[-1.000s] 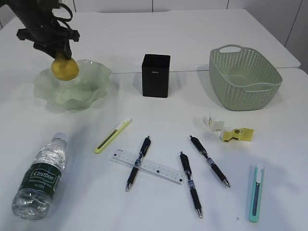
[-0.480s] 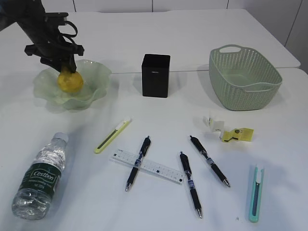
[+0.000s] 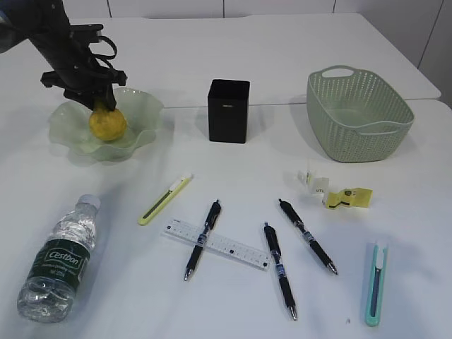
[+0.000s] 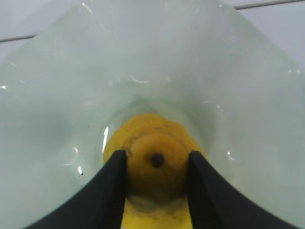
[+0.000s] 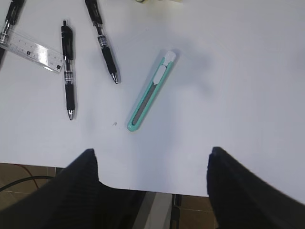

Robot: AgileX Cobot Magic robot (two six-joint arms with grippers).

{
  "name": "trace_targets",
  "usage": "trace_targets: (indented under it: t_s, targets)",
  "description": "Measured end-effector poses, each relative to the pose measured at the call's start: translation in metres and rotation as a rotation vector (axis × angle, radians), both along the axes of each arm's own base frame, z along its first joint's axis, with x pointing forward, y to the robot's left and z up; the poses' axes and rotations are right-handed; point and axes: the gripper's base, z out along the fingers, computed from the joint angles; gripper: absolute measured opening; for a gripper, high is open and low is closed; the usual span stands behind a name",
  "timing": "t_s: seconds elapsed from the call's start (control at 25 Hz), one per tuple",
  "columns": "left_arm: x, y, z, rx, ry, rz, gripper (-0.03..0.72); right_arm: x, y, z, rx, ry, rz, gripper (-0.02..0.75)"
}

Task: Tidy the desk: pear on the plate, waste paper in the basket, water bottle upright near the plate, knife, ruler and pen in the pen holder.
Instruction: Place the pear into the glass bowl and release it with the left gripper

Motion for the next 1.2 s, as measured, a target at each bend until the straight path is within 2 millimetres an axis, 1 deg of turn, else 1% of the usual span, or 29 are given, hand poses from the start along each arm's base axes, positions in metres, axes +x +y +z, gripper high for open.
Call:
trace_targets:
  t_s: [1.12, 1.2]
  targets:
    - [0.0002, 0.0006, 0.0000, 0.008, -0.003, 0.000, 0.269, 0.0000, -0.0002, 0.0000, -0.002, 0.000, 0.000, 0.552]
    - [0.0005, 0.0006, -0.0022, 0.008, 0.002, 0.000, 0.269, 0.0000, -0.0002, 0.0000, -0.001, 0.000, -0.002, 0.552]
